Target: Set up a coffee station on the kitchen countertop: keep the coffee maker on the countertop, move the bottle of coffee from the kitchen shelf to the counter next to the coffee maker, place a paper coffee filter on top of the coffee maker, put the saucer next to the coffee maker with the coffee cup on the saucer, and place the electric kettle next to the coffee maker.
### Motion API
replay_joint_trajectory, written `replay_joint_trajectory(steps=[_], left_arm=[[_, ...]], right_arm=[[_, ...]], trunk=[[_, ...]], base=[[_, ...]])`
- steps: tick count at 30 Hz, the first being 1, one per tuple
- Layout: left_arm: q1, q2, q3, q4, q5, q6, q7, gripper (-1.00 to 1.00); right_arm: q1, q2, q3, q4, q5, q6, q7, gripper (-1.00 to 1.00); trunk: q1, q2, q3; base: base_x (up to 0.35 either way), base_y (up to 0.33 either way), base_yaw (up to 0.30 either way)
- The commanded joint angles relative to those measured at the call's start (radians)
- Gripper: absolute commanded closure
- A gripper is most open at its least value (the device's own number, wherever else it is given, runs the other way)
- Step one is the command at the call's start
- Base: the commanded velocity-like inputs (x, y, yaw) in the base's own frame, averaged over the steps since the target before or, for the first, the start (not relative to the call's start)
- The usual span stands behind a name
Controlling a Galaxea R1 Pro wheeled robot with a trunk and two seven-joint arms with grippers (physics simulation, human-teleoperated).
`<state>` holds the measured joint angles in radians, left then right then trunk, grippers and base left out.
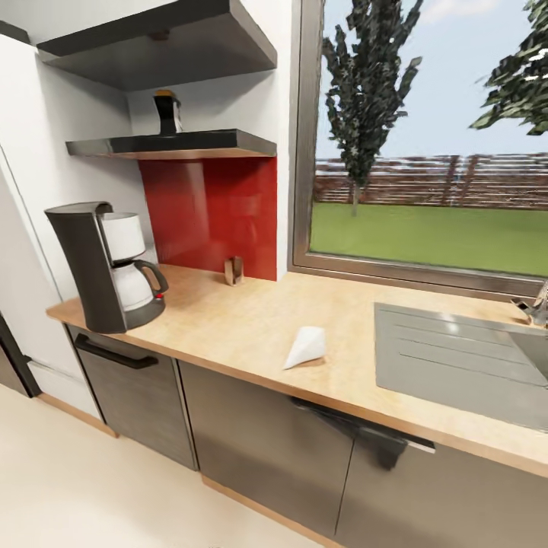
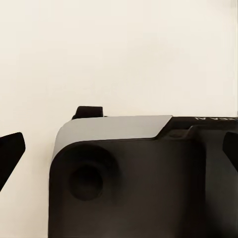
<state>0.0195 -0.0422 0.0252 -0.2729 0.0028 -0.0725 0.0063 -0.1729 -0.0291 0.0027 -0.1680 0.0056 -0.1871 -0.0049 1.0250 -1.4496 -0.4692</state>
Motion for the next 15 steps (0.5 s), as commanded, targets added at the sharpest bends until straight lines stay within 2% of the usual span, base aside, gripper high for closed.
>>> replay_joint_trajectory(steps=[1, 6, 15], left_arm=[[0.0, 0.0, 0.002, -0.002, 0.0, -0.001, 0.001, -1.0], [0.0, 0.0, 0.002, -0.002, 0.0, -0.001, 0.0, -1.0], [0.0, 0.001, 0.002, -0.002, 0.0, -0.001, 0.0, -1.0]], right_arm=[[0.0, 0.0, 0.0, 0.001, 0.001, -0.003, 0.0, -1.0], [0.0, 0.0, 0.001, 0.001, 0.001, -0.003, -0.001, -1.0], [0.0, 0.0, 0.002, 0.001, 0.001, -0.003, -0.001, -1.0]], trunk=[[0.0, 0.0, -0.001], [0.0, 0.0, -0.001], [0.0, 0.0, -0.001]], base=[[0.0, -0.296, 0.12], [0.0, -0.185, 0.188], [0.0, -0.033, 0.256]])
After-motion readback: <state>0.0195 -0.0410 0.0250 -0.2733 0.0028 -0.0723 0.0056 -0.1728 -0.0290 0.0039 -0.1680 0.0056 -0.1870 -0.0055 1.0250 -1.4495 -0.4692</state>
